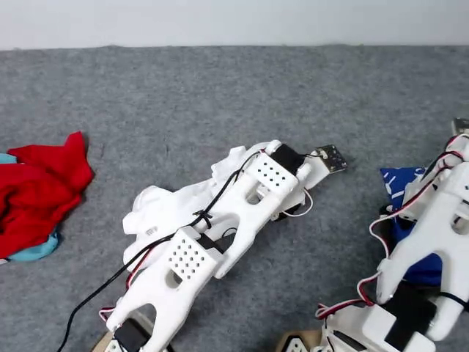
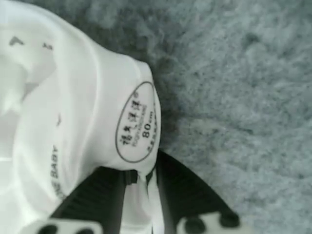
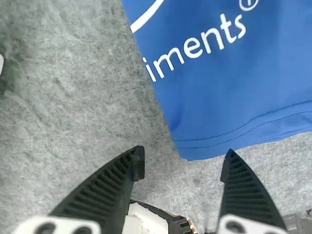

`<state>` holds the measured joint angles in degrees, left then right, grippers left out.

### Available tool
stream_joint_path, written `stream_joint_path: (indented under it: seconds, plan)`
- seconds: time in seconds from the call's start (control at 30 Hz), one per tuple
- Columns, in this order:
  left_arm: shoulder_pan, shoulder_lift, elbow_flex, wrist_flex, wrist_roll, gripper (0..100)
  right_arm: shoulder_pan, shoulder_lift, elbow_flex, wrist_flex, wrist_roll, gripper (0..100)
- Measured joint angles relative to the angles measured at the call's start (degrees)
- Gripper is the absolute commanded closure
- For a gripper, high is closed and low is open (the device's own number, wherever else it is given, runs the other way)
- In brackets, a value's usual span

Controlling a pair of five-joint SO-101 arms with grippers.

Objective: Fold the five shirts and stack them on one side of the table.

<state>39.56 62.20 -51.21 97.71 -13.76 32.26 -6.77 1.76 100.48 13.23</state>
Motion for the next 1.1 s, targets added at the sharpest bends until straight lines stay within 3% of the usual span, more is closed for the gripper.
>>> stream_joint_path:
  seconds: [1.1]
  plan:
    - [2.29,-1.05,-4.13,1.67,0.0,99,0.0,0.0,0.09,0.0,2.29,73.9]
